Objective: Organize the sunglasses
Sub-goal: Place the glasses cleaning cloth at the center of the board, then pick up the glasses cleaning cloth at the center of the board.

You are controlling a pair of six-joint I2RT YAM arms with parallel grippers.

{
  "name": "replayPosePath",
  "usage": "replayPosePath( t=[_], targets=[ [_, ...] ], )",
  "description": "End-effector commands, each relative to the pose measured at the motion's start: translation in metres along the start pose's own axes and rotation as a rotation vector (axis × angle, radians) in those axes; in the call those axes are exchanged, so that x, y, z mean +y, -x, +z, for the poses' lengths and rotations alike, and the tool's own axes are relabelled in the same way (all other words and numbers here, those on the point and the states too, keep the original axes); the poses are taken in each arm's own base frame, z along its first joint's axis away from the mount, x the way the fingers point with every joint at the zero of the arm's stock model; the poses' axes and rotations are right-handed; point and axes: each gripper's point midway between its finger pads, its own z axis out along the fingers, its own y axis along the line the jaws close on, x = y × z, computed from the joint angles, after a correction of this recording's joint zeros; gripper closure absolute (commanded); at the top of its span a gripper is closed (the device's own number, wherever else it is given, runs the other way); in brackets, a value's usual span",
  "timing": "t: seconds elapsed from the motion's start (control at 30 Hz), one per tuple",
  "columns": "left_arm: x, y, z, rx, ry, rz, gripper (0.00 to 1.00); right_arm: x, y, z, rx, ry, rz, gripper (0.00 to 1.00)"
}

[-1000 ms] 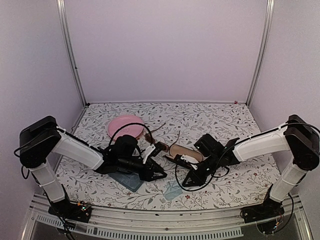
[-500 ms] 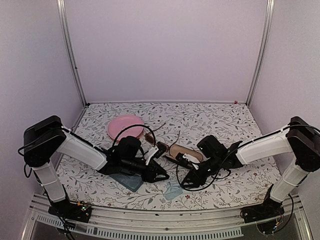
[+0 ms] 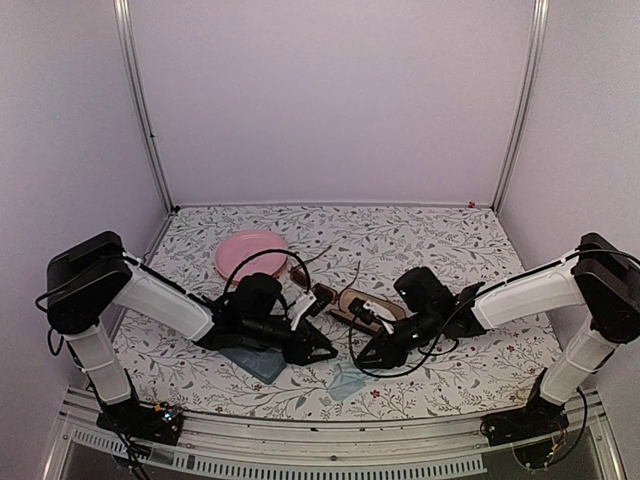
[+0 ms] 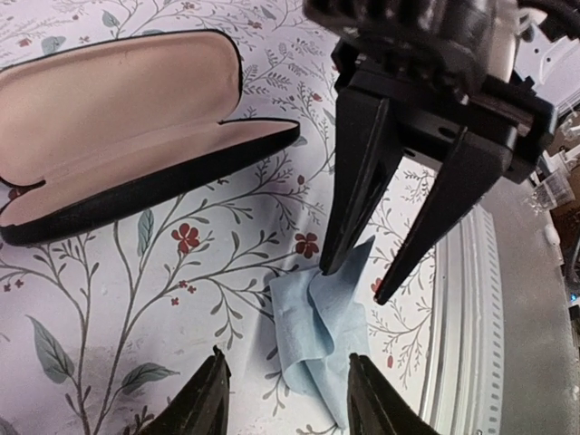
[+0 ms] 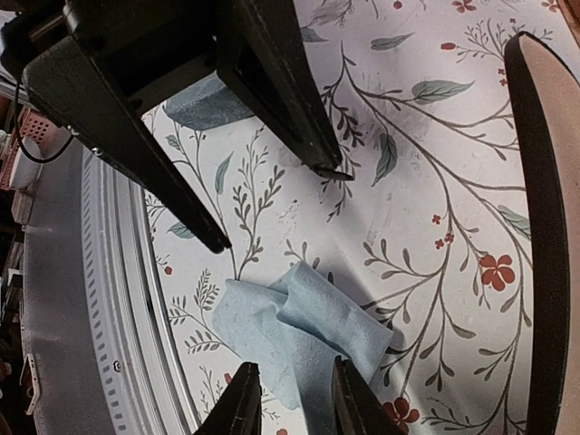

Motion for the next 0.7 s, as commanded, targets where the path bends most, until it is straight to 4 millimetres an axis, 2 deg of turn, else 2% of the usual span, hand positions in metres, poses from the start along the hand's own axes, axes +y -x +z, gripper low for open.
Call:
replayPosePath(
  t=[0.0,0.1,0.2,0.4,0.67],
  targets=[
    [-0.006,0.004,-0.004,-0.017,0.006,0.02,0.54,-0.008,0.007,-0.007,-0.031,-0.027,0.042,0.7],
    [-0.005,0.004,-0.005,-0.018,0.016,0.021,0.54,-0.023,0.008,-0.017,-0.037,-0.067,0.138,0.67],
    [-0.004,0.005,-0.006,-0.02,0.024,0.023,0.53,-0.029,0.003,-0.023,-0.029,-0.064,0.229,0.63],
    [-0.003,0.004,-0.006,-0.017,0.032,0.025,0.53,-0.016,-0.001,-0.025,-0.016,0.004,0.297,0.55],
    [-0.002,0.005,-0.007,-0.018,0.043,0.025,0.53,-0.016,-0.014,-0.018,0.017,0.034,0.378,0.53]
  ],
)
